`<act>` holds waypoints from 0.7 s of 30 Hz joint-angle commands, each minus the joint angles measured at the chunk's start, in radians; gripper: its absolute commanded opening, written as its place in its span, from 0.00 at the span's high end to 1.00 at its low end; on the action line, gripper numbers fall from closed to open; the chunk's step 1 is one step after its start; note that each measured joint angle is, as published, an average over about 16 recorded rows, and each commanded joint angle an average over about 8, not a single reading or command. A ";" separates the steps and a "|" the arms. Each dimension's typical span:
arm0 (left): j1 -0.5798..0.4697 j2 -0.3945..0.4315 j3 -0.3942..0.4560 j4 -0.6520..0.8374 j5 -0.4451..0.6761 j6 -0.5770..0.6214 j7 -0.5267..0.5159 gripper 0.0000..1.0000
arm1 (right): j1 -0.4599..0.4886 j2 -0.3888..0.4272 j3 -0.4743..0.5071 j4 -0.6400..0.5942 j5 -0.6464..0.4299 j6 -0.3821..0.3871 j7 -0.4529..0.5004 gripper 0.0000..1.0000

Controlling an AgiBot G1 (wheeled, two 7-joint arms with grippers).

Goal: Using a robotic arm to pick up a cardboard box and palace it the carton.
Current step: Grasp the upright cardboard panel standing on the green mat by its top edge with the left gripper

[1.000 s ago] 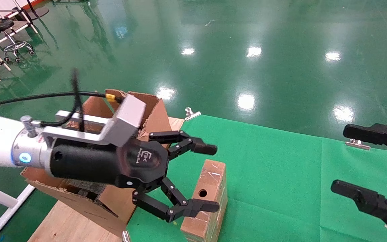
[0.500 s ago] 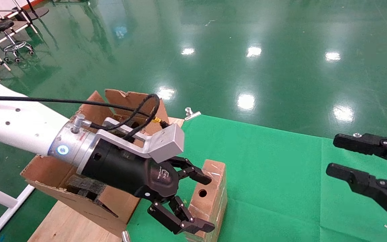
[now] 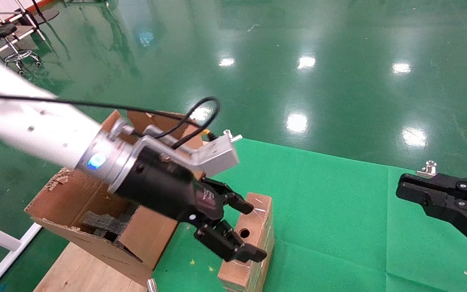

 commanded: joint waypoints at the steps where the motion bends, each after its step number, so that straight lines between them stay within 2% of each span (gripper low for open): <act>1: -0.053 0.024 0.037 0.002 0.038 0.001 -0.072 0.00 | 0.000 0.000 0.000 0.000 0.000 0.000 0.000 1.00; 7: -0.190 0.090 0.191 0.004 0.100 0.008 -0.234 0.00 | 0.000 0.000 0.000 0.000 0.000 0.000 0.000 1.00; 11: -0.255 0.126 0.299 0.024 0.101 0.008 -0.310 0.00 | 0.000 0.000 0.000 0.000 0.000 0.000 0.000 1.00; 16: -0.294 0.157 0.394 0.067 0.063 0.001 -0.353 0.00 | 0.000 0.000 0.000 0.000 0.000 0.000 0.000 1.00; 21: -0.308 0.177 0.447 0.107 0.033 -0.008 -0.357 0.00 | 0.000 0.000 0.000 0.000 0.000 0.000 0.000 1.00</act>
